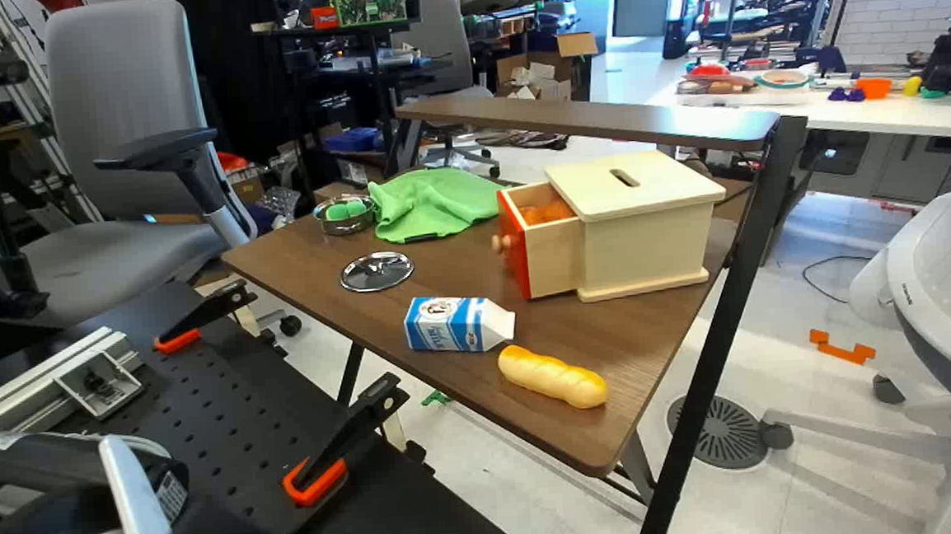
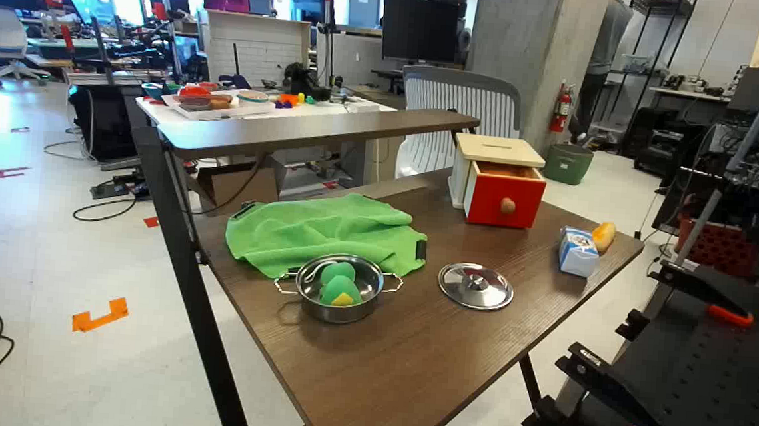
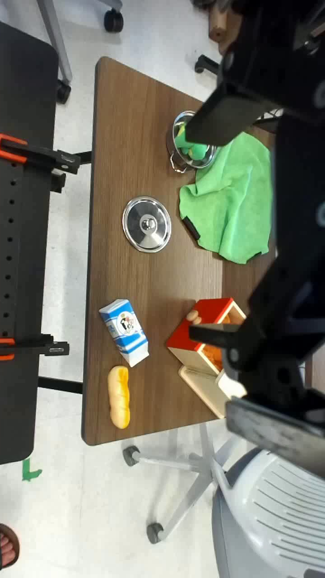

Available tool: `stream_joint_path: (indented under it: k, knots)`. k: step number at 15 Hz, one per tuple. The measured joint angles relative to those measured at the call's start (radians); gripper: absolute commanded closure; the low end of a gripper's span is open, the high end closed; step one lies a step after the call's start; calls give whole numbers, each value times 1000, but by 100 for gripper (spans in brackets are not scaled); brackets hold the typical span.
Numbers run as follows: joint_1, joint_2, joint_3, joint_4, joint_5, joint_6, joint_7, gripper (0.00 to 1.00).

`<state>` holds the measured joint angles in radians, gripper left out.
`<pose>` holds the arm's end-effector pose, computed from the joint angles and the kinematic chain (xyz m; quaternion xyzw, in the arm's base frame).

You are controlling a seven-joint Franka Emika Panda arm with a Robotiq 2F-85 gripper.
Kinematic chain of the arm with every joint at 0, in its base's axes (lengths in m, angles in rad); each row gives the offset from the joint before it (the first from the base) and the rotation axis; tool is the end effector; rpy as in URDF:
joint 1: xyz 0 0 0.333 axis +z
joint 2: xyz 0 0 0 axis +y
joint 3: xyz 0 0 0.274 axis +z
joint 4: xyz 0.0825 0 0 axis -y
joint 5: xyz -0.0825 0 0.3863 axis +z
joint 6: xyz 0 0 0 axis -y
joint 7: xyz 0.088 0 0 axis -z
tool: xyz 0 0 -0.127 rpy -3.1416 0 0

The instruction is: Close the open drawer

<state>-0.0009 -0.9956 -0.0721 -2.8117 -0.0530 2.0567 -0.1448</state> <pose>0.3250 -0.0230 0.4344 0.9911 0.0578 0.1196 0.0058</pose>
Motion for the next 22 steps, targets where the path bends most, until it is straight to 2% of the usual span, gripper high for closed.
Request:
stream_joint_path:
  k: [14, 18, 22]
  knots:
    - [0, 11, 10, -6, 0, 14, 22, 0]
    - [-3, 73, 42, -1, -3, 110, 89, 0]
    - [-35, 213, 85, 0, -4, 255, 165, 0]
